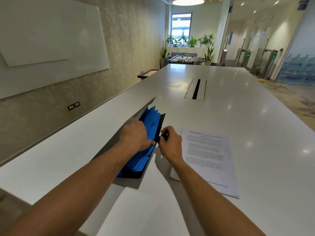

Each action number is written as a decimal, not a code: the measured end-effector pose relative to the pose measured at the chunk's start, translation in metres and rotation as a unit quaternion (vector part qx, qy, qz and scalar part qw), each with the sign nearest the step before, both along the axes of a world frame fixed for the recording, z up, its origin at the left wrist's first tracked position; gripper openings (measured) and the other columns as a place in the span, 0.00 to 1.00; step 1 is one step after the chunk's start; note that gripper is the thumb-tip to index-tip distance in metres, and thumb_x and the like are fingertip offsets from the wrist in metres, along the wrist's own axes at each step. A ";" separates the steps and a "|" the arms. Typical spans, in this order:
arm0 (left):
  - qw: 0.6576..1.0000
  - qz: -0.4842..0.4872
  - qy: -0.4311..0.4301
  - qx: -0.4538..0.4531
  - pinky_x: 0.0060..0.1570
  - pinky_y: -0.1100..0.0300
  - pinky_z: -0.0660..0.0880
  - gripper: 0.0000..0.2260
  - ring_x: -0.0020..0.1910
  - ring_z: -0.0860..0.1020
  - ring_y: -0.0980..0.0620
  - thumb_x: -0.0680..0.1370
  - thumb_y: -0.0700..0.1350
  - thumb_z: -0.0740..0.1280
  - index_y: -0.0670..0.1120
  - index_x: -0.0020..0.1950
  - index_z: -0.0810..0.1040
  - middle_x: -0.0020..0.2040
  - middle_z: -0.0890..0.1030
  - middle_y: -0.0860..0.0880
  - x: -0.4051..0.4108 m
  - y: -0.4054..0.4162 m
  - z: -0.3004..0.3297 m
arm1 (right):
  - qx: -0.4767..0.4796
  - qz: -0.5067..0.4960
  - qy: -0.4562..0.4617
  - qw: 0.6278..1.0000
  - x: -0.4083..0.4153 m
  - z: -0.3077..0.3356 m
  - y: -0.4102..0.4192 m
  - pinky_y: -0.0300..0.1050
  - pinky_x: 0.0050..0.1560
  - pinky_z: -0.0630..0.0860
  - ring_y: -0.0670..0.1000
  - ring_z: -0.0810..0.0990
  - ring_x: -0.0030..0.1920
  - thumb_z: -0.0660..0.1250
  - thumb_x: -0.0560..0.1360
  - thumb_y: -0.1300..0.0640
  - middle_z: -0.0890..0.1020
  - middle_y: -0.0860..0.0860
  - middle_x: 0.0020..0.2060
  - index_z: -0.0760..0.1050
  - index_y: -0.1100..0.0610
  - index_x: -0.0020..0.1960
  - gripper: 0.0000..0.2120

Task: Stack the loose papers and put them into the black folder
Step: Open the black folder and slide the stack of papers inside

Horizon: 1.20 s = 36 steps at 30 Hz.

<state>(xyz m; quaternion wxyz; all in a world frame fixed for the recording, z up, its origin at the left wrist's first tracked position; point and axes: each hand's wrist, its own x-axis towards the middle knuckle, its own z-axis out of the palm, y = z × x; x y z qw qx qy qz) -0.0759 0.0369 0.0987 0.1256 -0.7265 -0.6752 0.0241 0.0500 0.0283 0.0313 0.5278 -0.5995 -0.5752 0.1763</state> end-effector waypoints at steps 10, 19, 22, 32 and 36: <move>0.997 -0.023 -0.043 -0.059 0.47 0.51 0.73 0.31 0.58 0.75 0.39 0.70 0.47 0.68 0.39 0.70 0.62 0.69 0.65 0.36 0.001 -0.003 0.019 | 0.010 -0.010 -0.002 1.000 0.010 0.003 -0.004 0.39 0.35 0.76 0.48 0.78 0.36 0.62 0.73 0.70 0.77 0.48 0.38 0.70 0.52 0.47 0.13; 0.976 -0.090 -0.190 -0.064 0.38 0.56 0.70 0.35 0.46 0.77 0.43 0.74 0.39 0.58 0.61 0.77 0.50 0.61 0.76 0.39 -0.002 0.008 0.013 | -0.052 -0.006 0.028 0.998 0.023 -0.002 -0.007 0.42 0.38 0.80 0.51 0.80 0.39 0.64 0.75 0.68 0.76 0.47 0.38 0.69 0.52 0.50 0.12; 0.973 -0.109 -0.192 -0.067 0.34 0.57 0.72 0.34 0.38 0.75 0.48 0.75 0.39 0.58 0.63 0.77 0.51 0.59 0.77 0.40 0.005 0.008 0.004 | -0.073 -0.006 0.027 0.997 0.028 -0.005 -0.008 0.29 0.30 0.71 0.44 0.78 0.37 0.65 0.76 0.66 0.77 0.49 0.43 0.69 0.52 0.54 0.12; 0.975 -0.088 -0.192 -0.073 0.27 0.62 0.65 0.10 0.29 0.72 0.54 0.77 0.40 0.59 0.44 0.36 0.70 0.33 0.74 0.48 0.042 0.008 -0.025 | -0.098 -0.020 -0.011 0.995 0.060 -0.008 -0.028 0.46 0.51 0.77 0.52 0.79 0.53 0.69 0.75 0.53 0.76 0.54 0.60 0.64 0.52 0.69 0.26; 0.969 -0.079 -0.220 -0.077 0.26 0.62 0.65 0.11 0.28 0.70 0.54 0.78 0.39 0.59 0.45 0.34 0.68 0.33 0.72 0.48 0.055 0.009 -0.047 | -0.124 -0.099 0.015 0.987 0.096 -0.007 -0.042 0.44 0.49 0.73 0.52 0.78 0.53 0.68 0.75 0.56 0.78 0.55 0.59 0.68 0.54 0.66 0.21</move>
